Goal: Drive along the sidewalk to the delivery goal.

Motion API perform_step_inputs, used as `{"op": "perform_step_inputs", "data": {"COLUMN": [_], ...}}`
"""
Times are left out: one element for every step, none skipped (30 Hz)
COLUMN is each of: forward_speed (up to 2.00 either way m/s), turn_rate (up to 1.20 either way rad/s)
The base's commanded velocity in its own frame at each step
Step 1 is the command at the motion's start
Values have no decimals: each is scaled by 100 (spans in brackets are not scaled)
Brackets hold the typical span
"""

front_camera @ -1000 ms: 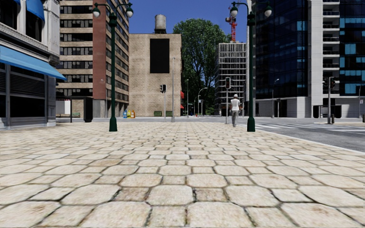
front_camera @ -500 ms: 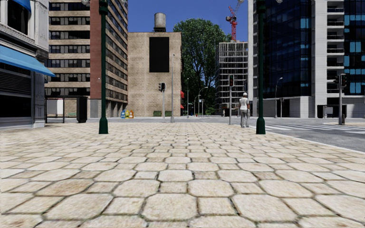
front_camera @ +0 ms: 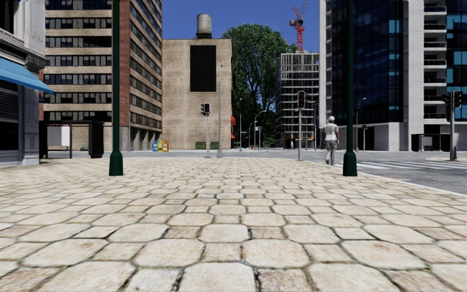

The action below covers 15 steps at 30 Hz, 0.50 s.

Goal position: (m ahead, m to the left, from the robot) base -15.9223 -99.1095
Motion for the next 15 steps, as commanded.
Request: {"op": "perform_step_inputs", "data": {"forward_speed": [200, 200, 200, 200, 200, 200, 200, 200, 200, 200, 200, 200, 200, 200, 200], "turn_rate": [0, 0, 0, 0, 0, 0, 0, 0, 0, 0, 0, 0, 0, 0, 0]}}
